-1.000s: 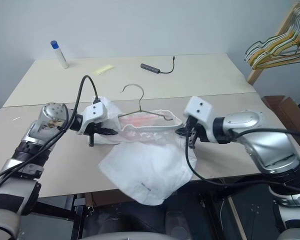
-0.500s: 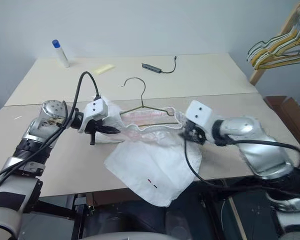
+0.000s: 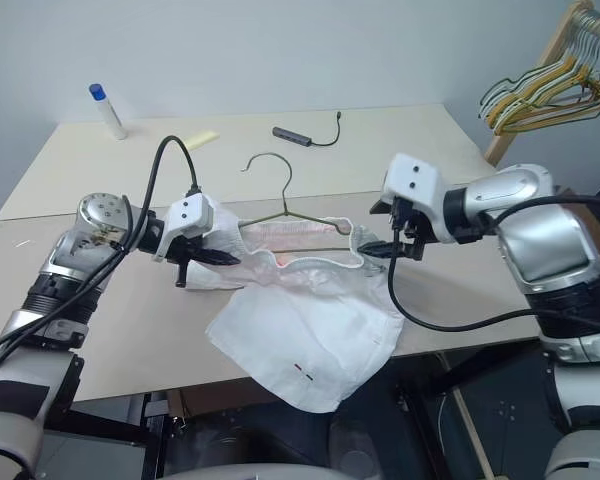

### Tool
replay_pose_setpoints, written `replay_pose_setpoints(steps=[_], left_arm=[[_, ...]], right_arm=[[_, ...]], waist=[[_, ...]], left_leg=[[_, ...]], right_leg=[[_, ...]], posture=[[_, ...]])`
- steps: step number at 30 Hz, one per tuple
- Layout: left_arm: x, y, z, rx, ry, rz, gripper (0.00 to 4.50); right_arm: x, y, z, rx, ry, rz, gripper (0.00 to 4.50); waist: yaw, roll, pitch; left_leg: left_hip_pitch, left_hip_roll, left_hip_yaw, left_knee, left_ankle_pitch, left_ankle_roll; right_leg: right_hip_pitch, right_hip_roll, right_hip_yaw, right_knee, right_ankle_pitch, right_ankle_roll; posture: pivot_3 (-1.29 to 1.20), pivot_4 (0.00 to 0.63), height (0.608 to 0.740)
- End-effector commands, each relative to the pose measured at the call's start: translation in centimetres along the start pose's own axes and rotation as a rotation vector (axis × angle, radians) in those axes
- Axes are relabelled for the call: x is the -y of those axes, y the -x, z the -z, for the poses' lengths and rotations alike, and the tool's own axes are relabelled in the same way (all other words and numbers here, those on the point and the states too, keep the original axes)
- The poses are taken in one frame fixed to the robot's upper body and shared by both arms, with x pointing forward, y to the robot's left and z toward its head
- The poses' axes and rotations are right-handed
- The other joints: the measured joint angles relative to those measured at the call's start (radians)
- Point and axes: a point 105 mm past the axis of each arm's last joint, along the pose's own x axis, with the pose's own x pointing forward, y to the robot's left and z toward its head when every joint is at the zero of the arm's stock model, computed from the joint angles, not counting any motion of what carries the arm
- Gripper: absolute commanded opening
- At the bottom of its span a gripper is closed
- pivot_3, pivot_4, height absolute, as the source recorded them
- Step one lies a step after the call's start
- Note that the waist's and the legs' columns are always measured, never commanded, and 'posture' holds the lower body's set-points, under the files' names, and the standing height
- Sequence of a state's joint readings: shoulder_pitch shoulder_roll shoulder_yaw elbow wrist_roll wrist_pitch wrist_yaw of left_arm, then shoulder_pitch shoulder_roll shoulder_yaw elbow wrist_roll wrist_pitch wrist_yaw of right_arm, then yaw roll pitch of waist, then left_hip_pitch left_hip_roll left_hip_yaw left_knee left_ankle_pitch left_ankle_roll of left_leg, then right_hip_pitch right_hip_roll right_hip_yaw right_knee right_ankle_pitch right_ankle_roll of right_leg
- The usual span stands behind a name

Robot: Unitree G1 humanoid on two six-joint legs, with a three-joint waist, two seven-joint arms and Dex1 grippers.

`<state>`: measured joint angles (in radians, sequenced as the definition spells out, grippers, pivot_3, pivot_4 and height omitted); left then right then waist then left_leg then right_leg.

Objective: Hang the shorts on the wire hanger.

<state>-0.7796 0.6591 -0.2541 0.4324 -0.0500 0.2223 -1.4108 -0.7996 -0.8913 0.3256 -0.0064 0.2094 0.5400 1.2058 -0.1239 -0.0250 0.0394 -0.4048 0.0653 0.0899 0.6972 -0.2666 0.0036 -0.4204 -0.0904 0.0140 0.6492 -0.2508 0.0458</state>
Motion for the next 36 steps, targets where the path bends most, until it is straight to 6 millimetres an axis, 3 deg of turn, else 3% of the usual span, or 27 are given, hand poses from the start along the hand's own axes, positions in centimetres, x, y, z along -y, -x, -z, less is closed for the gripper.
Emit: replay_pose_setpoints(steps=[1, 5, 17, 18, 24, 29, 36], left_arm=[[-0.6, 0.4, -1.9, 0.042, -0.058, -0.009, 0.0], [-0.3, 0.6, -2.2, 0.043, -0.082, 0.012, 0.0], [-0.5, 0.8, -2.6, 0.05, -0.098, 0.016, 0.0], [-0.5, 0.8, -2.7, 0.053, -0.102, 0.019, 0.0], [-0.5, 0.9, -3.2, 0.087, -0.129, 0.039, 0.0], [-1.1, 2.3, -4.1, 0.185, -0.108, 0.036, 1.24], [-5.1, 6.0, -4.7, 0.24, -0.103, -0.201, 3.38]], right_arm=[[0.5, -0.9, -0.8, -0.024, 0.105, -0.017, 4.11], [0.6, -2.2, -0.5, -0.053, 0.121, -0.063, 4.11], [-0.1, -3.1, 0.4, -0.119, 0.156, -0.147, 0.22], [-0.2, -3.1, 0.5, -0.119, 0.152, -0.15, 0.05], [-0.3, -2.7, 0.2, -0.081, 0.09, -0.147, 0.05], [-1.2, -1.2, 0.9, -0.052, -0.026, -0.168, 0.0], [-3.3, 1.2, 3.4, -0.026, -0.297, -0.123, 0.0]], waist=[[0.0, 0.0, 0.0], [0.001, 0.0, 0.0], [0.002, 0.0, 0.0], [0.002, 0.0, 0.0], [0.002, 0.0, 0.0], [0.004, 0.0, 0.0], [0.003, 0.0, 0.0]], left_leg=[[0.0, 0.0, 0.0, 0.0, 0.0, 0.0], [0.0, 0.0, 0.0, 0.0, 0.0, 0.0], [0.0, 0.0, 0.0, 0.0, 0.0, 0.0], [0.0, 0.0, 0.0, 0.0, 0.0, 0.0], [0.0, 0.0, 0.0, 0.0, 0.0, 0.0], [-0.001, 0.0, 0.0, 0.001, 0.0, 0.0], [-0.001, 0.0, -0.001, 0.001, 0.0, 0.0]], right_leg=[[0.0, 0.0, 0.0, 0.0, 0.0, 0.0], [0.0, 0.0, 0.0, 0.0, 0.0, 0.0], [0.0, 0.0, 0.0, 0.001, 0.0, 0.0], [0.0, 0.0, 0.0, 0.001, 0.0, 0.0], [0.0, 0.0, 0.0, 0.001, 0.0, 0.0], [0.0, 0.0, -0.001, 0.001, 0.0, 0.0], [0.0, 0.0, -0.001, 0.001, 0.0, 0.0]], posture=[[-0.09, 0.0, 0.74], [-0.09, 0.0, 0.74], [-0.08, 0.0, 0.74], [-0.08, 0.0, 0.74], [-0.09, 0.0, 0.74], [-0.1, 0.0, 0.74], [-0.11, 0.0, 0.74]])
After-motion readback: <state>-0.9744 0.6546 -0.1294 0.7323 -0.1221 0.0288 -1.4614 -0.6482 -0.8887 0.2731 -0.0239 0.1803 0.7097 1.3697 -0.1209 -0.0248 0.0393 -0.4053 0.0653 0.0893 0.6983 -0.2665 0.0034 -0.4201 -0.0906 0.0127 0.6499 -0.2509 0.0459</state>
